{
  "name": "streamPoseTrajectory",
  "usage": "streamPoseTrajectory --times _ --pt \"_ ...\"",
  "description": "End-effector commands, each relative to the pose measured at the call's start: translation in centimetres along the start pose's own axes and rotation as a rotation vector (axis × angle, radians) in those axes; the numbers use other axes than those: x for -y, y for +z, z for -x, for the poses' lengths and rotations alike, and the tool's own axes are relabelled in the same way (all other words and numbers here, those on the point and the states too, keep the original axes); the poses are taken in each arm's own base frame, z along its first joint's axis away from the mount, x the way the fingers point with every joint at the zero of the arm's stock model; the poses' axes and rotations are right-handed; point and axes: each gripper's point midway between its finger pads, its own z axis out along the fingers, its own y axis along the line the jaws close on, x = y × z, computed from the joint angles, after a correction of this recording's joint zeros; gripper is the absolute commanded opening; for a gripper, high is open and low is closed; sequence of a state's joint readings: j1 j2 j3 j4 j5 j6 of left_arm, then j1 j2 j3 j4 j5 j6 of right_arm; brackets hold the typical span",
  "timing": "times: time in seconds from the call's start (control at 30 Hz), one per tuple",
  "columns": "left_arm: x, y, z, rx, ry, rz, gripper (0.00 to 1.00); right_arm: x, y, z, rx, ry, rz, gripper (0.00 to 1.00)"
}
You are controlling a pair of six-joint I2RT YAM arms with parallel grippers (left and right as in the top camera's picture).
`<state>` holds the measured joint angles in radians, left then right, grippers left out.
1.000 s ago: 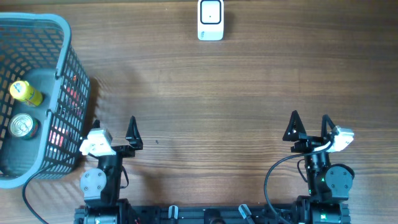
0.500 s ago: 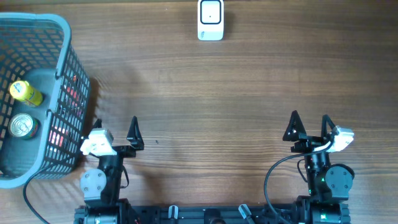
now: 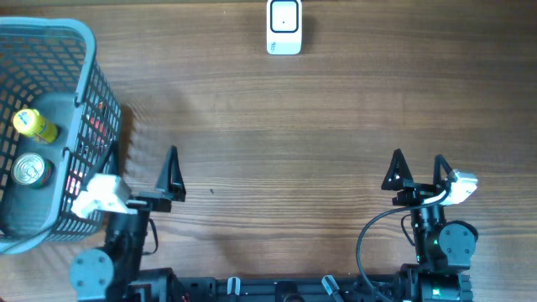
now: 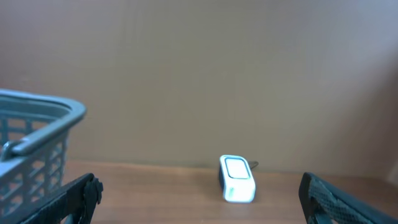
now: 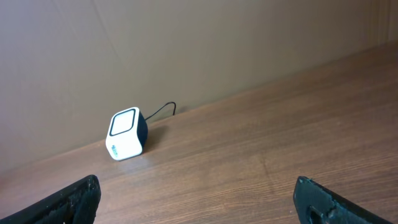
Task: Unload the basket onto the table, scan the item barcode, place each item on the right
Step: 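Reach into the basket and grasp the yellow Mentos tube with the left gripper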
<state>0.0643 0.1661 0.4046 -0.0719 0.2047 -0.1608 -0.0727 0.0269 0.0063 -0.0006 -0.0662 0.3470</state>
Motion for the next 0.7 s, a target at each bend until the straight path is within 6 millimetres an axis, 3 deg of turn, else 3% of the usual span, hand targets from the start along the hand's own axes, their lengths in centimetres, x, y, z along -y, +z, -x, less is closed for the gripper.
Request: streamPoseTrajectory --times 0.0,0.1,0.2,0.3,0.33,0.43,0.47,0.63,0.67 --pt "1.0 1.6 2.2 -0.123 -0.251 -0.005 1.0 0.1 0.0 0.0 0.002 -0.004 -0.009 1.0" --pt "5.0 3.9 4.1 -0.257 -0.297 -0.206 1.0 0.1 0.0 0.0 0.002 -0.004 -0.009 1.0" --pt "5.9 4.3 1.7 -0.381 -0.37 -0.264 1.0 0.1 0.0 0.0 0.002 -0.005 -0.009 1.0" --pt "7.5 4.7 3.7 -0.306 -0.28 -0.387 1.0 0.1 0.0 0.0 0.002 -0.004 -0.009 1.0" --pt "6.8 5.1 4.2 -0.284 -0.264 -0.352 1.0 0.1 0.0 0.0 0.002 -0.004 -0.009 1.0" --pt "0.5 7.0 6.4 -0.239 -0.235 -0.03 1.0 0.1 0.0 0.0 0.002 -0.004 -0.009 1.0" --pt "-0.4 7.4 7.1 -0.246 -0.224 0.005 1.0 0.1 0.0 0.0 0.002 -0.004 -0.009 1.0" --pt "-7.3 8.8 14.0 -0.217 -0.234 0.28 1.0 0.1 0.0 0.0 0.002 -0.004 -0.009 1.0" --pt "-10.3 8.4 15.2 -0.21 -0.237 0.407 1.0 0.1 0.0 0.0 0.002 -0.004 -0.009 1.0"
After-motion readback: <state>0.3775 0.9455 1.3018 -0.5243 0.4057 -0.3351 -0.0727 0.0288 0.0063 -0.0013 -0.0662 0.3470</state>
